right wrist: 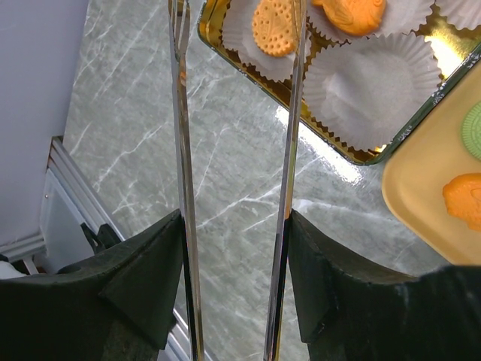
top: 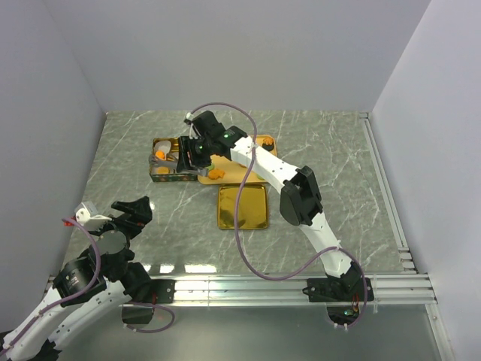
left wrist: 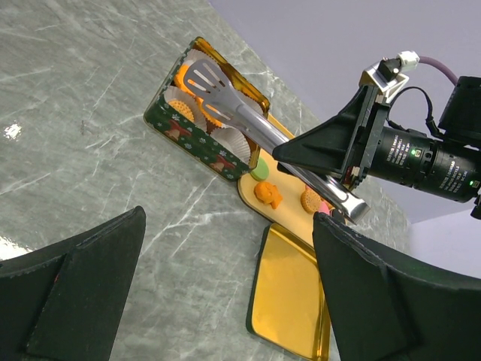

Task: Pack the cookies

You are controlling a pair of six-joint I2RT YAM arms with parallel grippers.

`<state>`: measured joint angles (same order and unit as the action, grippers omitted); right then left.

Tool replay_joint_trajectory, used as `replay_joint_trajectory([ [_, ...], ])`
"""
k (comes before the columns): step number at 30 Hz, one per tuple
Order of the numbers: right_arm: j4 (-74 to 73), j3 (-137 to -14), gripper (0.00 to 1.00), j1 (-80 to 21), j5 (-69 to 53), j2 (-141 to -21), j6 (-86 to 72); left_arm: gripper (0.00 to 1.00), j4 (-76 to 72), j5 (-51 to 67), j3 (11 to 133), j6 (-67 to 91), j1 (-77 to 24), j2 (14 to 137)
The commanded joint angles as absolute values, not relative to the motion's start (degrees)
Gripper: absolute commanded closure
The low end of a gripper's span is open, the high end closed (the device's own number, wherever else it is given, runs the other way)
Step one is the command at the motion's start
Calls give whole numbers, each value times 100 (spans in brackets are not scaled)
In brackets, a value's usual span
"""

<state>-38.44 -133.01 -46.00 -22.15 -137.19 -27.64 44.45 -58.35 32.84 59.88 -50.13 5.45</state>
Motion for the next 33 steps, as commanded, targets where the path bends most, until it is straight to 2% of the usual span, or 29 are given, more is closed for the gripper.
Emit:
replay_joint_trajectory([
  [1,-3542,-13588,38,-4658,-2241,-13544,-2707,1,4386,-5915,3419,6021,-5054,554],
  [9,-3463,-13369,39,-4641,-1970,-13070,-2646,1,4421,-5924,3436,6047,-5054,571],
  [23,-3094,-11357,43,-3877,-1521,-11436,-2479,1,4430,-5950,3437,6038,-5062,571],
  [33,-3576,-9739,48,-3182,-502,-10363,-1741,2,4430,-5950,3437,6029,-5071,554],
])
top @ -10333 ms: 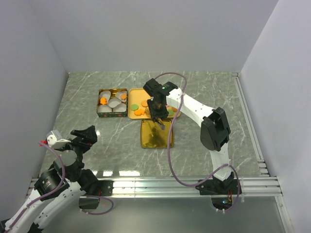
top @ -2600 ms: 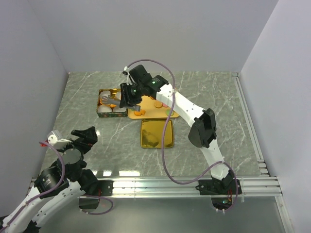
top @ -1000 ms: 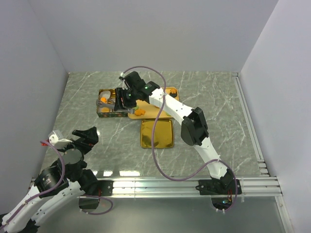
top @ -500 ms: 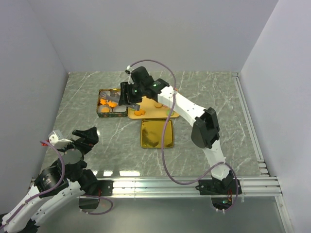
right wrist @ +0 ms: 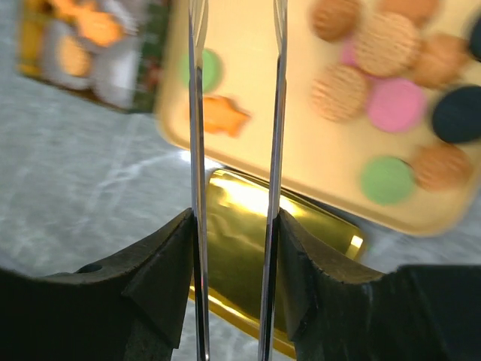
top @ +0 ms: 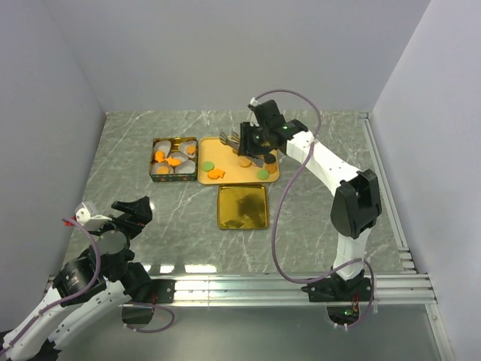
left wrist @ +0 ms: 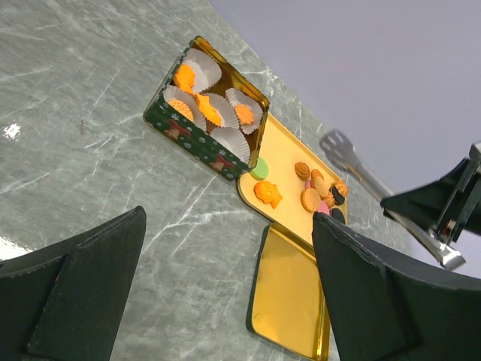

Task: Pack the cookies

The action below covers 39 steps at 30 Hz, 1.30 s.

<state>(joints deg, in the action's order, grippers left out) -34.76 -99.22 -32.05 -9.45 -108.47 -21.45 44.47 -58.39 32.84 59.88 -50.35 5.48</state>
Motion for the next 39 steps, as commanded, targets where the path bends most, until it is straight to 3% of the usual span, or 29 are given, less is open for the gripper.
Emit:
replay_joint_trajectory([
  [1,-3638,-9677,48,-3173,-336,-10319,-1618,2,4430,-5950,3437,6038,-5071,554],
  [15,-3832,-8666,48,-3199,149,-9668,-1556,2,4456,-5968,3445,6082,-5063,475],
  [39,-4184,-8833,43,-3472,290,-10168,-1538,2,4491,-5968,3445,6117,-5071,413],
])
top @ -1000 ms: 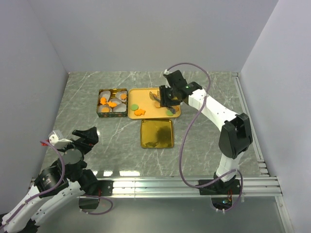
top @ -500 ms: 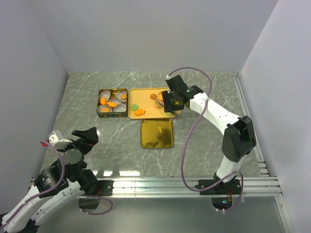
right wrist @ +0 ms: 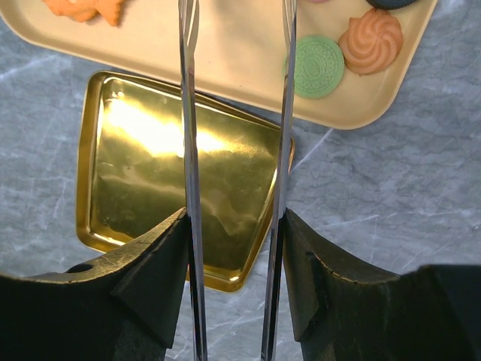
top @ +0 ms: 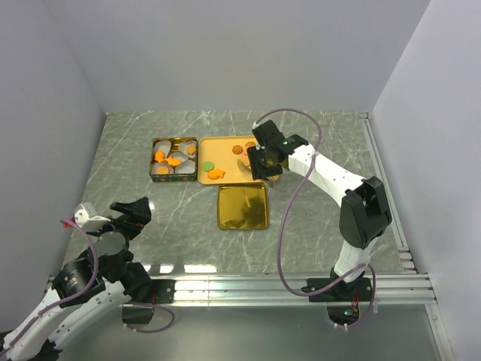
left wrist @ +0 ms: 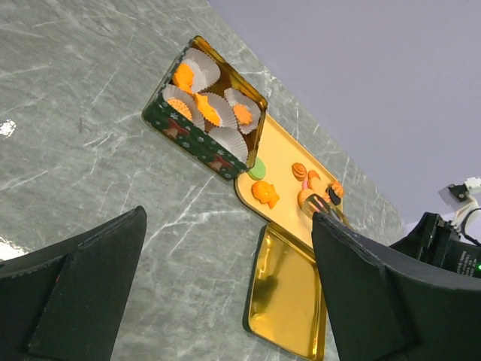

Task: Pack the cookies

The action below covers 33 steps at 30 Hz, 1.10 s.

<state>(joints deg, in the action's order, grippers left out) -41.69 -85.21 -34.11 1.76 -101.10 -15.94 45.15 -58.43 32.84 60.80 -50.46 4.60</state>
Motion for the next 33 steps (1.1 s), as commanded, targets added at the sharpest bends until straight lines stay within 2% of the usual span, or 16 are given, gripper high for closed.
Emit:
replay_joint_trajectory([
  [1,-4227,-8850,43,-3472,290,-10195,-1547,2,4483,-5968,3445,6126,-5071,413],
  [28,-4711,-9694,43,-3480,290,-11083,-1661,2,4500,-5985,3437,6179,-5071,334],
  [33,-4720,-9694,47,-3480,290,-11127,-1679,2,4500,-5994,3428,6179,-5071,352],
])
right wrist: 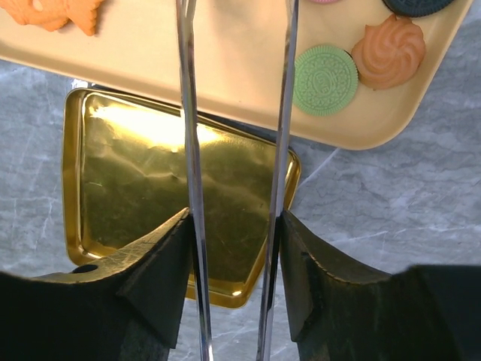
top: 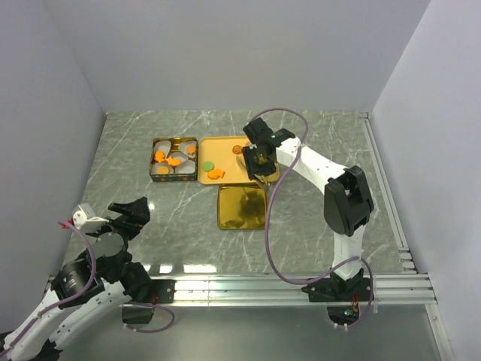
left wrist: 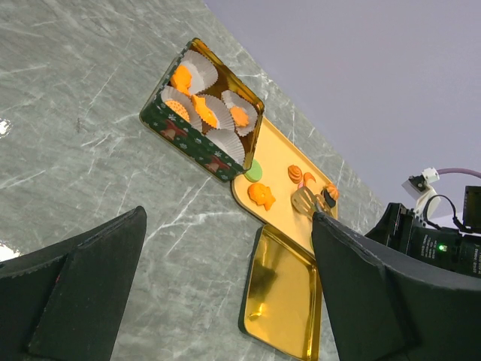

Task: Pack the cookies

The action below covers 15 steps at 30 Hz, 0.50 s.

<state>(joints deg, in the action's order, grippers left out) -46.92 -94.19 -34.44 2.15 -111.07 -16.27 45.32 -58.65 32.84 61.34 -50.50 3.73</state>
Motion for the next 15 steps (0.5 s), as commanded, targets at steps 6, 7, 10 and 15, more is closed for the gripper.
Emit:
replay_joint_trajectory([
  [6,-4711,-9677,58,-3489,299,-11109,-1644,2,4517,-6003,3437,6196,-5080,369],
  [7,-4720,-9694,59,-3481,316,-11109,-1652,2,4518,-5994,3437,6196,-5080,369],
  [10,-4746,-9782,60,-3481,299,-11083,-1670,2,4517,-5994,3437,6188,-5071,369],
  [15,-4694,-9993,60,-3489,167,-10899,-1688,2,4518,-6003,3437,6196,-5080,395],
])
